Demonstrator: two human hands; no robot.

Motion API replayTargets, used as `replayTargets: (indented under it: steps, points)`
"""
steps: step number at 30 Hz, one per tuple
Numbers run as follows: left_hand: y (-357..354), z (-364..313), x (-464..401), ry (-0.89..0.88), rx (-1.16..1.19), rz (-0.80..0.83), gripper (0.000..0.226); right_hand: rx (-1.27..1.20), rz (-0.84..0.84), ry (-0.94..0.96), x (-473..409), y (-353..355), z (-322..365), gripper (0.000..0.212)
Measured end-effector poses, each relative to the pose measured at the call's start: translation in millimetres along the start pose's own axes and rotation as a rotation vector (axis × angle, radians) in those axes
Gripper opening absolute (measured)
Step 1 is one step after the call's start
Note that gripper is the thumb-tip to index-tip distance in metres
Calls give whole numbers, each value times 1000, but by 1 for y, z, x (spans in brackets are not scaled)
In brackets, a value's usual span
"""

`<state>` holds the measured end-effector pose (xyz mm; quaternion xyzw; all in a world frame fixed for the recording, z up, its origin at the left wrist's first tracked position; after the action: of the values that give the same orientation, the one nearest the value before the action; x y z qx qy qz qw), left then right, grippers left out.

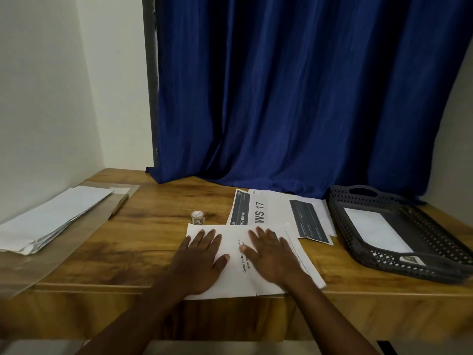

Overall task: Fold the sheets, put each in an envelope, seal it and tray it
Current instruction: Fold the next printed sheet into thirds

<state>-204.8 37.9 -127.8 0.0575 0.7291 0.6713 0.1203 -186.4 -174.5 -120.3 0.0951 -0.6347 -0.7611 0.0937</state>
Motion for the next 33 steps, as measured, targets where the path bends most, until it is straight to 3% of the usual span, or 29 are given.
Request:
replayTargets:
  steps: [5,8,11,14,16,21,26,28,30,33]
  points:
    - [1,0,0,5,-2,0,125,50,-1,-163,2,12,-51,73]
    - [0,-2,2,3,-7,-6,127,186,-71,-228,1,16,-46,74]
    - [-1,-2,1,15,-7,-16,119,143,-179,-99,0,16,-2,65]
    - [-2,0,1,-4,-26,-28,125,17,-54,106,1,3,46,58]
    - [-3,2,1,-10,-44,-22,134,-38,-2,136,-1,-8,53,57]
    - [-4,2,0,11,-9,-19,113,-12,8,85,-3,-1,18,68]
    - [-1,2,1,14,-6,29,123,57,19,-80,0,8,-31,71]
    - [4,0,-3,16,-3,69,101,58,19,-90,1,7,-36,71]
    - [14,3,-13,35,51,-14,79,59,6,-85,2,5,-35,72]
    - [34,20,-32,166,288,-362,70,57,-4,-94,2,5,-33,85]
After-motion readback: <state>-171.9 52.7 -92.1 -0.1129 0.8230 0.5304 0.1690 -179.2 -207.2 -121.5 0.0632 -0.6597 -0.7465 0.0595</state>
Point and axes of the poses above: each hand's wrist, its own x-axis away from the middle knuckle, its own y-axis out of the back of the hand, z = x × y, the point moved 1 cm from there along -x, towards the middle knuckle, and after that the axes turned 3 degrees about y, right-handed, at the moved point
